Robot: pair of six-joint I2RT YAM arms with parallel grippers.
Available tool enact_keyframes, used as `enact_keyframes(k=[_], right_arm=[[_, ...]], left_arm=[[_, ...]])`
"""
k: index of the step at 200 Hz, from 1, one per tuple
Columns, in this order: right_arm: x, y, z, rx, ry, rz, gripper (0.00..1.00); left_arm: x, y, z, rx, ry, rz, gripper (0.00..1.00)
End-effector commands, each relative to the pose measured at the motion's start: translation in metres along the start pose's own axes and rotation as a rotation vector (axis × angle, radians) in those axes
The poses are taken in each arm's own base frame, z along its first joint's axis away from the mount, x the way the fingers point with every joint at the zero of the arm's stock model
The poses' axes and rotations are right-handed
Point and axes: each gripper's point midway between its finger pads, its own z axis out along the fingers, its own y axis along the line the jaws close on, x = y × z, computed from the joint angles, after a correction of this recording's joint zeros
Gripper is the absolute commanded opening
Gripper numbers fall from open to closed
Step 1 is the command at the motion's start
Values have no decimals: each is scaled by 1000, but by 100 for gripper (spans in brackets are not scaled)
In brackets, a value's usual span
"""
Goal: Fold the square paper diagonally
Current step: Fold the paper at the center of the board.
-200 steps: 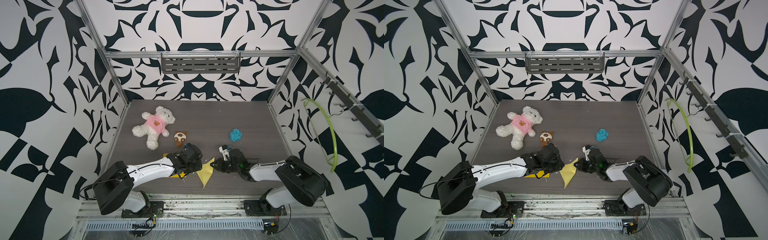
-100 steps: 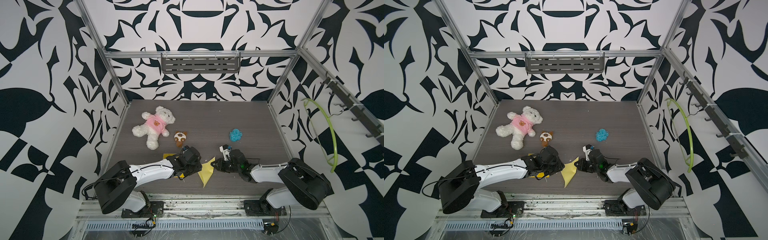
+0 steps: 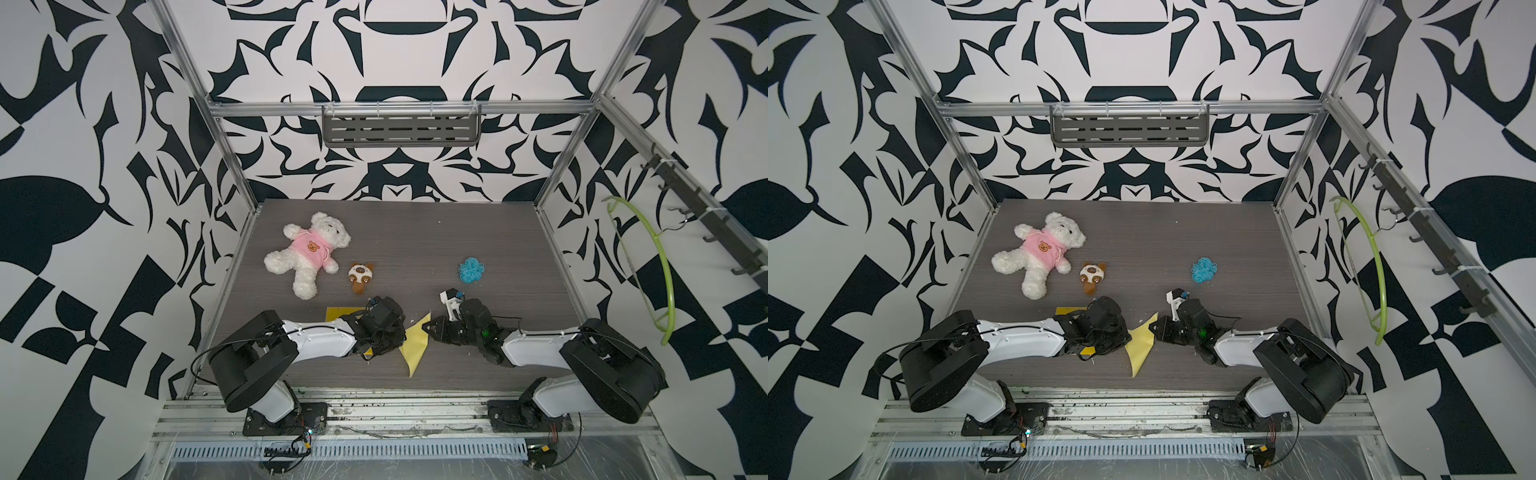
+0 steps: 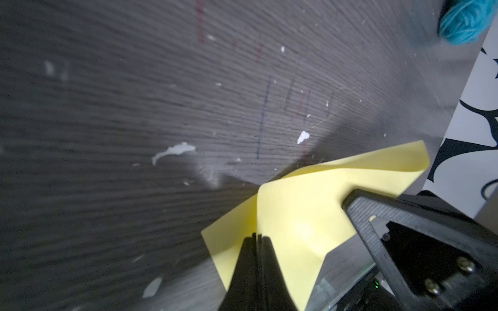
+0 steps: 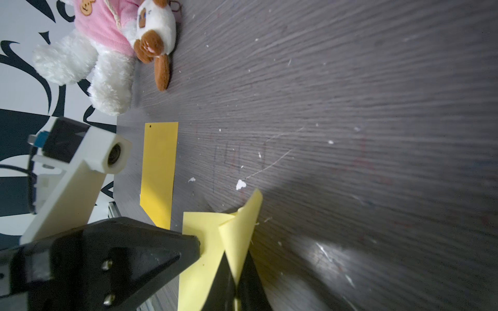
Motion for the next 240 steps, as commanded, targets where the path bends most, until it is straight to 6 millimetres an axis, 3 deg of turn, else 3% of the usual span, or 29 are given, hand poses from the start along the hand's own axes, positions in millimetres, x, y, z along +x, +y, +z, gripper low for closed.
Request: enact_keyframes(k=[1, 102, 139, 177, 189, 199, 221, 240], right_arm=[[-7, 3, -3, -5, -50, -10, 11], [-8, 3, -4, 18, -76, -22, 19], [-12, -3, -13, 91, -86, -43, 33], [-19, -11, -52, 234, -140, -99, 58], [-16, -5, -61, 215, -148, -101, 56], [-12, 2, -65, 185, -149, -98, 47], [7, 15, -64, 125, -124, -99, 31], [20, 26, -58, 100, -103, -112, 22]], left_arm=[[9, 17, 4, -49, 26, -12, 1], [22, 39, 6, -199, 31, -8, 0], [28, 48, 6, -268, 30, -1, 0], [31, 56, 7, -324, 30, -4, 0], [31, 57, 8, -335, 32, 0, 0], [32, 55, 8, -336, 34, 3, 0], [32, 54, 9, -344, 35, 11, 0], [33, 54, 10, -348, 39, 14, 0]])
